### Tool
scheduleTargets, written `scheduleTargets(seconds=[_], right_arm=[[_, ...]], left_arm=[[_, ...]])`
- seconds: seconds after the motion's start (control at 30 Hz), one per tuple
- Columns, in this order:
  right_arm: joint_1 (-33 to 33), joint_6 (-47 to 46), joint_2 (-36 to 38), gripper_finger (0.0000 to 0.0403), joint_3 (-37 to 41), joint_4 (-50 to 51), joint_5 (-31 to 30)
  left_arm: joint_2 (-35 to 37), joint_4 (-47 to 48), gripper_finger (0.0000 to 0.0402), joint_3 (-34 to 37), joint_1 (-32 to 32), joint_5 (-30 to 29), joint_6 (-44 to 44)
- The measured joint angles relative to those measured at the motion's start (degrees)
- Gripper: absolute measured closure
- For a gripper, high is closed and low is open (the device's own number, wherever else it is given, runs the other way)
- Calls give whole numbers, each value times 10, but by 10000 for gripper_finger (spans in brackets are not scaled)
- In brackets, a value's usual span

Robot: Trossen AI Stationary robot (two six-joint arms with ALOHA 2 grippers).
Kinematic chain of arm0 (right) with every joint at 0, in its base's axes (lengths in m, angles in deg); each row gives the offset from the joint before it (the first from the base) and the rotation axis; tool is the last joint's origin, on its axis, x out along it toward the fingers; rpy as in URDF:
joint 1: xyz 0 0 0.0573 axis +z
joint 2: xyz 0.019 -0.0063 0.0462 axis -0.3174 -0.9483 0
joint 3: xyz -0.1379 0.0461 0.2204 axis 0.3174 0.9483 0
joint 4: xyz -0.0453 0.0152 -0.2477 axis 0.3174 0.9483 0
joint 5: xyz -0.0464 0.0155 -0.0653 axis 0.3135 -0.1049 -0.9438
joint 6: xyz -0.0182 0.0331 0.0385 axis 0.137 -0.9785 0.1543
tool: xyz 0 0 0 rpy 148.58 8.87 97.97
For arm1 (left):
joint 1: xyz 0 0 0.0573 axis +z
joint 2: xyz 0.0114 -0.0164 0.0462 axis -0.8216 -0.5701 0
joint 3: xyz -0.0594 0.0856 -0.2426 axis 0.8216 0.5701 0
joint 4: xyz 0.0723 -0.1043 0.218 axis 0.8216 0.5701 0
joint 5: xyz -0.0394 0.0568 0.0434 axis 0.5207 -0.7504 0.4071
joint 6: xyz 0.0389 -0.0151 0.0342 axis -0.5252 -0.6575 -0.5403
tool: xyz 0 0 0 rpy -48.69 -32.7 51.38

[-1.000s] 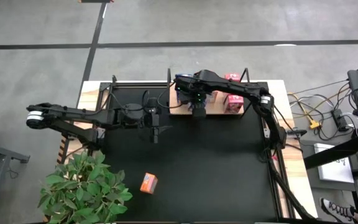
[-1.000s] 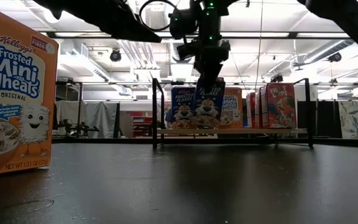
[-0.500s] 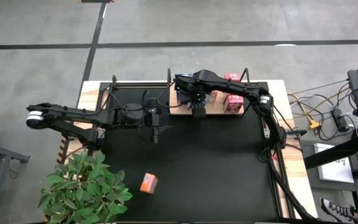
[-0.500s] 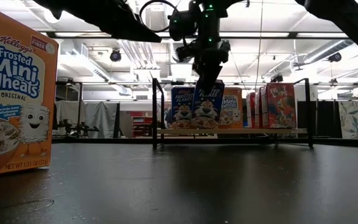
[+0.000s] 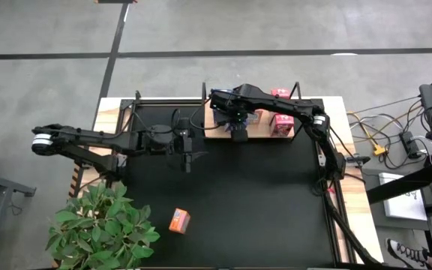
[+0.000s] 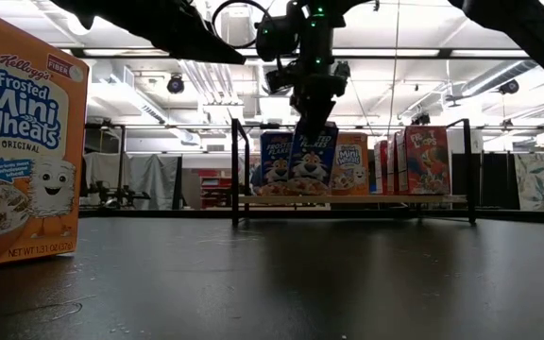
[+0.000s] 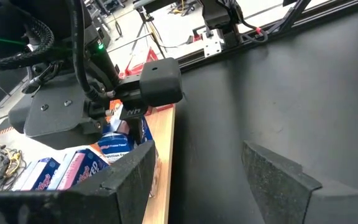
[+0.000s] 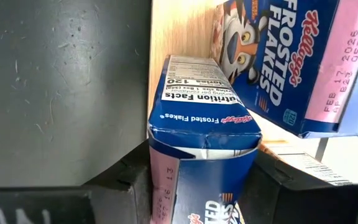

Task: Stack cereal on shelf
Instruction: Put the blue cereal box on the shelf aligned with the other blue cereal box

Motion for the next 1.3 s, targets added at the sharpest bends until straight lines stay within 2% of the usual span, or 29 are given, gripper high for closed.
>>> scheduleTargets(seconds=[0.3,0.53,0.87,1.1,1.2,1.3], right_arm=[[0,-1,0,196,0,-4,-1],[0,-5,0,180,-3,-2,-1],[2,-23,2,178,-88,49,0],[3,-67,11,210,-137,110,2],[3,-72,16,247,-134,110,3],[0,-82,16,300,-125,110,1]], left_arm=[[0,0,178,0,0,0,0],[0,0,178,0,0,0,0],[0,0,178,0,0,1,0],[0,1,178,0,0,1,0],[0,3,178,0,0,1,0],[0,10,178,0,0,1,0]])
